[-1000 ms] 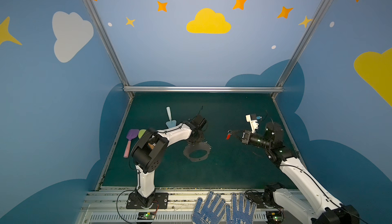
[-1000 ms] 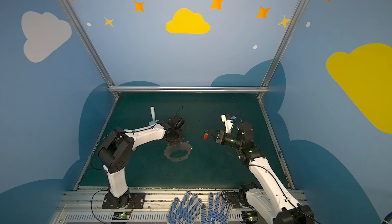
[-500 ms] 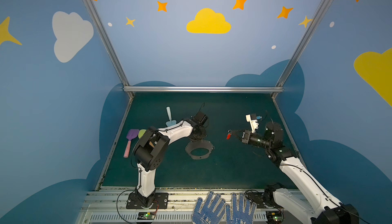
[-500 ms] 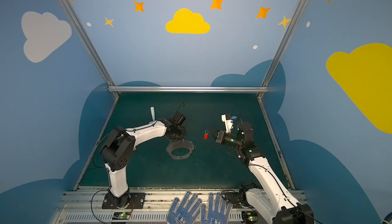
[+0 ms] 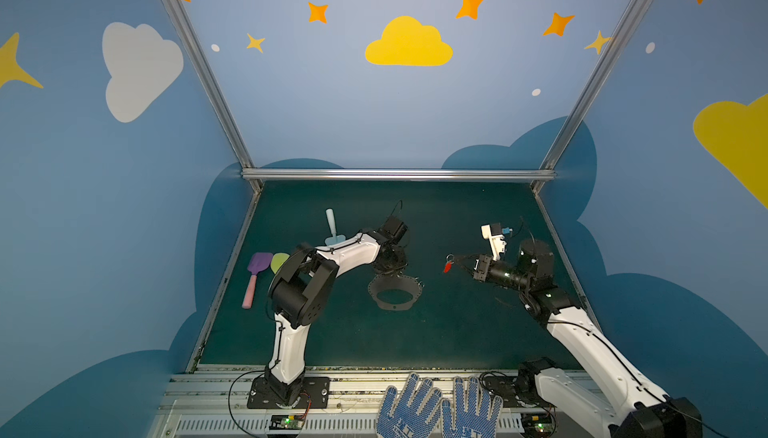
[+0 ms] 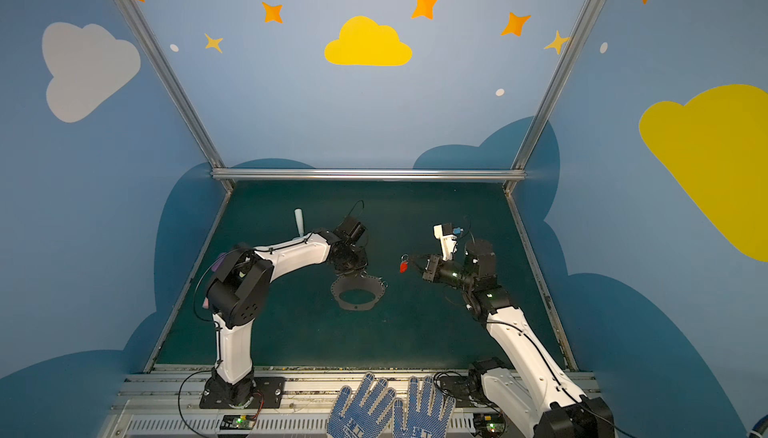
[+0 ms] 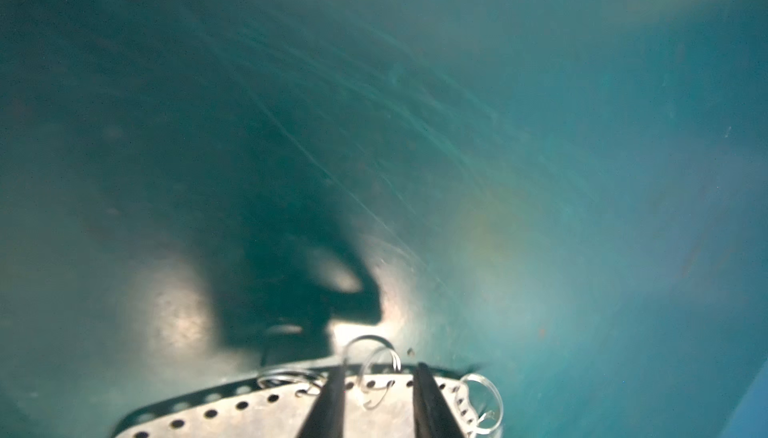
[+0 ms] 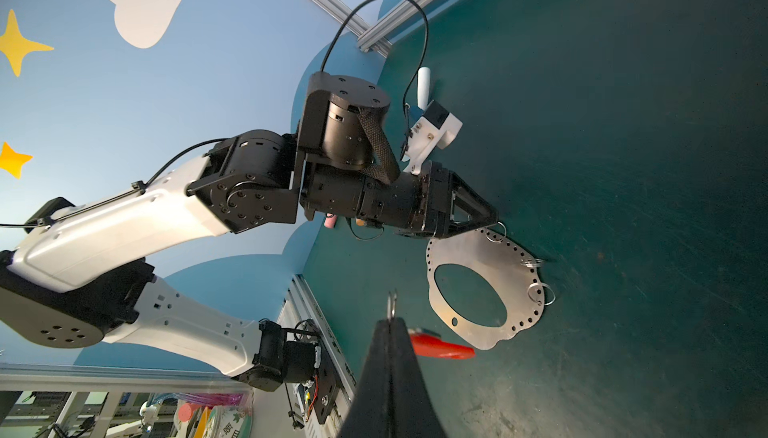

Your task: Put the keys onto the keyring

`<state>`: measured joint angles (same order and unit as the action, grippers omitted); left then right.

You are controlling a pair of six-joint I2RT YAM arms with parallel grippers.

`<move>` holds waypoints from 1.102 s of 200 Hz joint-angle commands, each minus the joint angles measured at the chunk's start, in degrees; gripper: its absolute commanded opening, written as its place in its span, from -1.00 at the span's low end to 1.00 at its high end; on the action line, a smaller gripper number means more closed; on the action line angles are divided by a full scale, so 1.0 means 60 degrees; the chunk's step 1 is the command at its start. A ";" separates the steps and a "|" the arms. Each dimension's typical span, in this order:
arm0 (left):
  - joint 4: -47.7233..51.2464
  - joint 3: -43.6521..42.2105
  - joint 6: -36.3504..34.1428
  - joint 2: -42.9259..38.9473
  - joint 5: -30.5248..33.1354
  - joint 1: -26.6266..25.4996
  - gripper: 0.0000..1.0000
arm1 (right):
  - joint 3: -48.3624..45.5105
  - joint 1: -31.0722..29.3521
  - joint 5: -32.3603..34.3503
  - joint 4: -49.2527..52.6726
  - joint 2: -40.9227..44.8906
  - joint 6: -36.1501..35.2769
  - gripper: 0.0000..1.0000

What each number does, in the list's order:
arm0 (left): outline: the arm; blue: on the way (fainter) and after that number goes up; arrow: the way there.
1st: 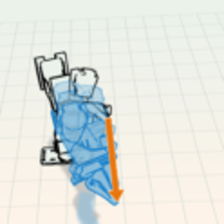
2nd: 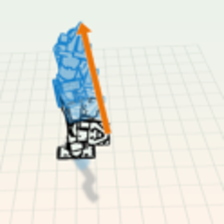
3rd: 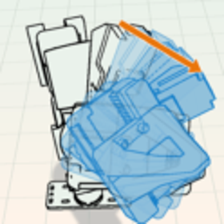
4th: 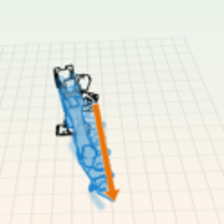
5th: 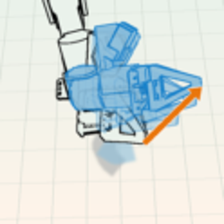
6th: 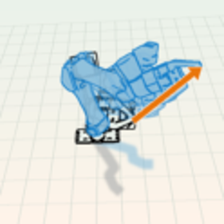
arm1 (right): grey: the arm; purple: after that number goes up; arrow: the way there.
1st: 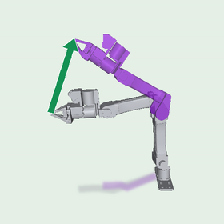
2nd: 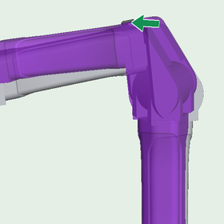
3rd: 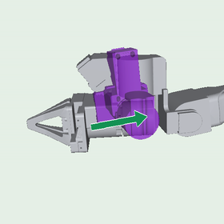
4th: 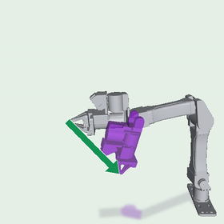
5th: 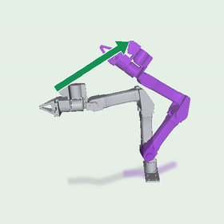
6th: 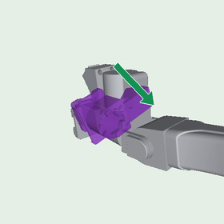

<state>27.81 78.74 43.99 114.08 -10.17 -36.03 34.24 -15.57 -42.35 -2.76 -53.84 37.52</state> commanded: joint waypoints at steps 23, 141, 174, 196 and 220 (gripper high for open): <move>0.0316 -0.0181 -0.0014 -0.0431 0.0280 -0.0358 -0.26 | -0.0044 0.0015 0.0060 -0.0301 -0.0049 0.0037 -1.00; -0.0134 -0.0661 0.0628 -0.0514 0.0855 -0.0557 -0.31 | -0.0124 0.0021 0.0039 -0.0261 0.0185 0.0022 -1.00; -0.0093 -0.0381 0.0612 -0.0324 0.0824 -0.0572 -0.26 | -0.0161 0.0029 0.0118 -0.0054 0.0371 -0.0067 -1.00; 0.0069 -0.0152 0.0425 -0.0162 0.0886 -0.0559 -0.25 | -0.0155 0.0032 0.0107 -0.0046 0.0423 -0.0073 -1.00; 0.0235 0.0109 0.0244 0.0043 0.0890 -0.0551 -0.34 | -0.0184 0.0017 0.0101 -0.0088 0.0405 -0.0033 -1.00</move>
<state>27.27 77.41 47.00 112.42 -5.63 -39.29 33.74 -15.57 -42.02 -2.70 -52.36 37.45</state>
